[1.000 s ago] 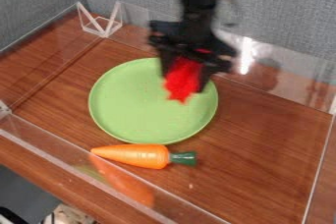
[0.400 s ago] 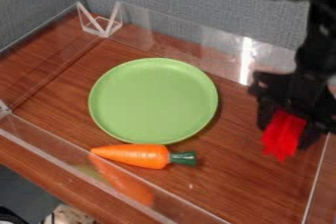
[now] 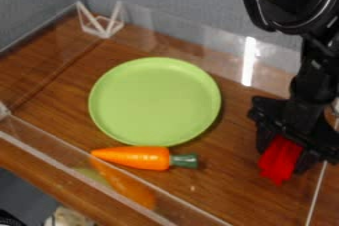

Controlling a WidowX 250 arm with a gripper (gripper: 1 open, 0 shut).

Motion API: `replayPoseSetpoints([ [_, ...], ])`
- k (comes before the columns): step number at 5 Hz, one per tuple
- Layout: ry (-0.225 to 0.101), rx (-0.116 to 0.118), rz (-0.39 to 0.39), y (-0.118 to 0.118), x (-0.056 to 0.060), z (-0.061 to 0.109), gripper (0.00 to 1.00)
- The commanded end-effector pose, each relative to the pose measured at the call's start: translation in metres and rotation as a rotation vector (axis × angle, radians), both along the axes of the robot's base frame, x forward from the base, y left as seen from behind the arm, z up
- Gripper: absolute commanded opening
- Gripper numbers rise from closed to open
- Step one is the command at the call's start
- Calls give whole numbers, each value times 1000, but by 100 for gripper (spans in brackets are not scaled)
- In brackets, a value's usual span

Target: Put the red object on the right side

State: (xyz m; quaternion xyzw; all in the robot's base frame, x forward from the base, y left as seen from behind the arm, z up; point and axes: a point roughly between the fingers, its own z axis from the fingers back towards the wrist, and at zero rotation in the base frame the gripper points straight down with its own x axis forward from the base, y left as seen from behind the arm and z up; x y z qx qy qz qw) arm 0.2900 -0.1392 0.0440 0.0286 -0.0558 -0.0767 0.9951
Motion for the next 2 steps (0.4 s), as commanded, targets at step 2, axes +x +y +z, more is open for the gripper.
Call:
replayPoseSetpoints([
  [2, -12, -3, -23, 9, 3, 7, 0],
])
